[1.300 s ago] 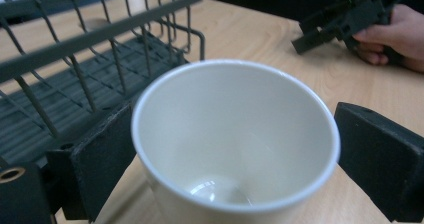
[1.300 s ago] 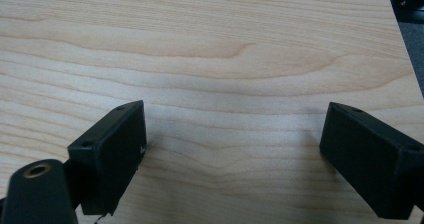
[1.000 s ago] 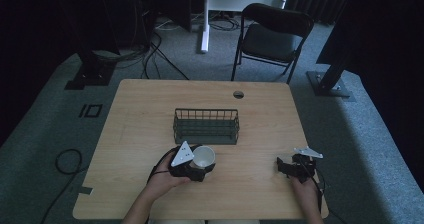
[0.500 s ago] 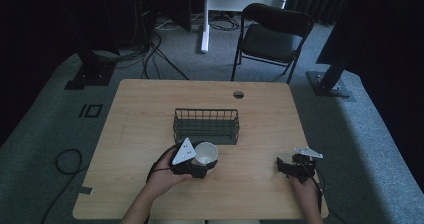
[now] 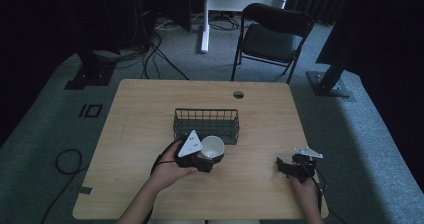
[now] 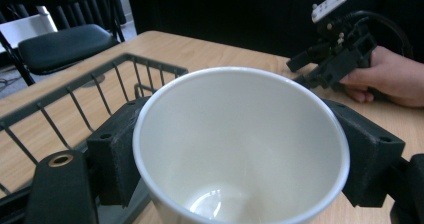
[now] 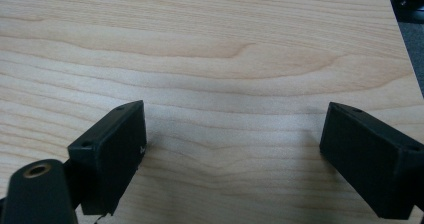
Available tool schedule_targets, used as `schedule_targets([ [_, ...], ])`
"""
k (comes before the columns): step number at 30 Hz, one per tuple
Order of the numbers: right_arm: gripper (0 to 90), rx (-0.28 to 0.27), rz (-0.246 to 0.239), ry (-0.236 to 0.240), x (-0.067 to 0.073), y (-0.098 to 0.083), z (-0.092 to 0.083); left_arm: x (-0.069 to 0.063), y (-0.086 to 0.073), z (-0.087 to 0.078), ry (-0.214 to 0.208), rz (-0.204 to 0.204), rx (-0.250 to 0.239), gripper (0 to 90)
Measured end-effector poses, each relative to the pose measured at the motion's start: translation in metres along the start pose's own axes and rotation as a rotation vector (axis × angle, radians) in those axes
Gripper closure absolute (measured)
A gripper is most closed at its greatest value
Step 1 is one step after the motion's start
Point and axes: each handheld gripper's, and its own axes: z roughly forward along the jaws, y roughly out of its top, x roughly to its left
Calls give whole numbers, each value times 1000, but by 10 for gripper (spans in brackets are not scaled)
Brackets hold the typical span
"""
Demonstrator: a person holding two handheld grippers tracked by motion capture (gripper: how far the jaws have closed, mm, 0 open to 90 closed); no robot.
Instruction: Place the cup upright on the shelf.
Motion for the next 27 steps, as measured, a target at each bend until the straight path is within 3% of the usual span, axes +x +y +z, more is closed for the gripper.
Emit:
schedule_targets([
  [10,108,0,1,0,0,0,0,4,26,6,10,-15,-5,202],
  [17,108,0,1,0,0,0,0,11,46,10,73,-58,-27,202],
  [20,108,0,0,0,0,0,0,13,55,14,73,-74,-38,201],
  [27,108,-2,0,0,0,0,0,19,78,23,139,-71,-65,202],
])
